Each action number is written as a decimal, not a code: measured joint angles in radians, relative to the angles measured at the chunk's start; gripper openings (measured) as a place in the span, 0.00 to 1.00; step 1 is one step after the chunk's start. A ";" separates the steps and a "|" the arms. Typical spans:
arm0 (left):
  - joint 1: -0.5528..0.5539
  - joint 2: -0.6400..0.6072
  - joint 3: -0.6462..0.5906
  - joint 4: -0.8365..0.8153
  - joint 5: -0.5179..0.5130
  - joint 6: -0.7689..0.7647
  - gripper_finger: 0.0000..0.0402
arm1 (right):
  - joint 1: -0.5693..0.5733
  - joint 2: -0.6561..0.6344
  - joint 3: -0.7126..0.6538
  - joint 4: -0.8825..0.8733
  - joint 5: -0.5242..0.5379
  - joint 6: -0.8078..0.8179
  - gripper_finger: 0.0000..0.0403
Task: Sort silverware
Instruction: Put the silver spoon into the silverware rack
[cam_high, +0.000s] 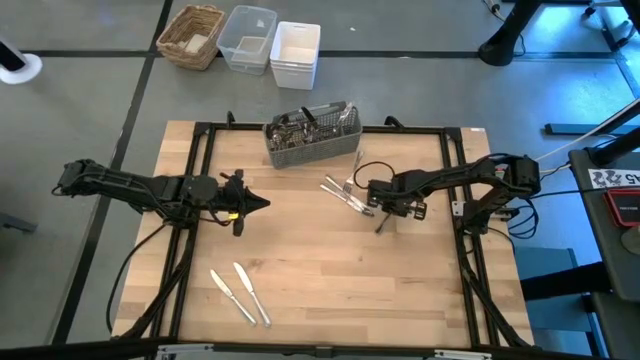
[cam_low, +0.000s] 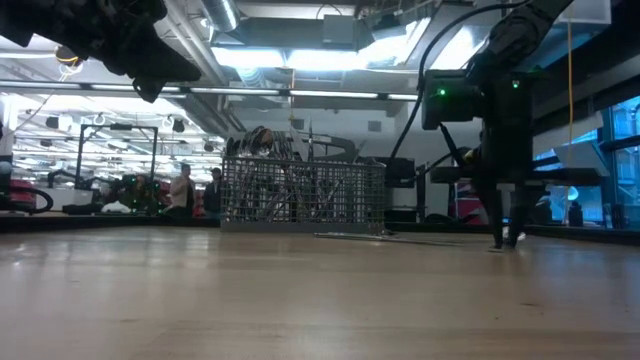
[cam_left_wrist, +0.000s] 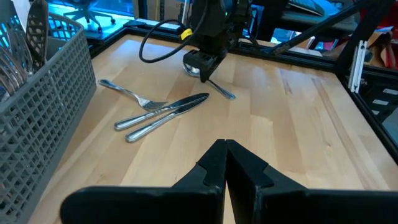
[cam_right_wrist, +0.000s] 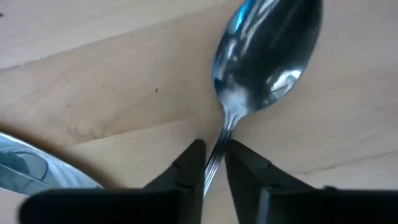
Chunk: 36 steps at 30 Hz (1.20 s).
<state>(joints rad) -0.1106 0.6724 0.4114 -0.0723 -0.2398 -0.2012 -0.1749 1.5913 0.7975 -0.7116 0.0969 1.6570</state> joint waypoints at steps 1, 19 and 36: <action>0.000 0.000 0.000 0.000 0.000 0.001 0.00 | 0.000 0.000 0.000 0.000 0.004 -0.013 0.12; 0.000 0.000 0.000 0.000 0.000 -0.065 0.00 | 0.012 0.001 0.007 0.004 0.016 -0.152 0.02; 0.002 0.001 0.000 0.004 -0.049 -0.134 0.00 | 0.037 0.004 0.138 0.018 -0.002 -0.329 0.02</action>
<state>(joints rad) -0.1089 0.6737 0.4110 -0.0681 -0.2891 -0.3350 -0.1379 1.5955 0.9353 -0.6936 0.0947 1.3277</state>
